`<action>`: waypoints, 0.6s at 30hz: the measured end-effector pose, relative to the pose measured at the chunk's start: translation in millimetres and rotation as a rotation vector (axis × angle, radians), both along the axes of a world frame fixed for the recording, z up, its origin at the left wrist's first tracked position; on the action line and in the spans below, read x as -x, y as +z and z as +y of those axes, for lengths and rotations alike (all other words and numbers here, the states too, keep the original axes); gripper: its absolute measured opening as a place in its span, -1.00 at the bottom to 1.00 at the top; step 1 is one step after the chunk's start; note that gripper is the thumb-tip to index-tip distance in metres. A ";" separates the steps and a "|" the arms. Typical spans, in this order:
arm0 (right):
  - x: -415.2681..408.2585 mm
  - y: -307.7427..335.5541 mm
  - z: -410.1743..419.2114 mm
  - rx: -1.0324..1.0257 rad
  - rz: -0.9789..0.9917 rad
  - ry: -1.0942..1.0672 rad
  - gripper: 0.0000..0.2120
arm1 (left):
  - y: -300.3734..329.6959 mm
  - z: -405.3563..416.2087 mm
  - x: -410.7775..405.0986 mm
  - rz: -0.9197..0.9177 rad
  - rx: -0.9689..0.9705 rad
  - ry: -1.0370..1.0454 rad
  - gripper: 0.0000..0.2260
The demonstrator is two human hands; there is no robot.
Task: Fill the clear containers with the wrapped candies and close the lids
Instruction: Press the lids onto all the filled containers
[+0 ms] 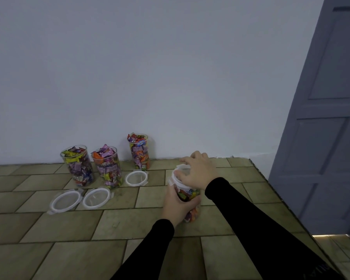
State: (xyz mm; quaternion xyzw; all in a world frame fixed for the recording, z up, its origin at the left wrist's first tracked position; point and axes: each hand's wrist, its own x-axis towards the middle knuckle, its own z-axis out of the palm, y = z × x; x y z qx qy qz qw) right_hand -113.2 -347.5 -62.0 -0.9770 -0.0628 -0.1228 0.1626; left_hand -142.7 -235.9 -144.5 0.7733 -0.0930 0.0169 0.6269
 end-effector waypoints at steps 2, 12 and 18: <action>-1.5 2.6 1.0 0.035 0.018 0.030 -0.55 | 0.3 1.8 0.1 0.005 0.006 -0.001 -0.41; -0.6 6.8 3.8 -0.001 0.068 0.026 -0.56 | -2.7 4.4 -4.5 0.019 0.006 -0.025 -0.35; 11.4 1.6 2.1 -0.278 -0.009 -0.173 -0.57 | -8.7 3.3 -16.2 -0.003 0.013 0.075 -0.33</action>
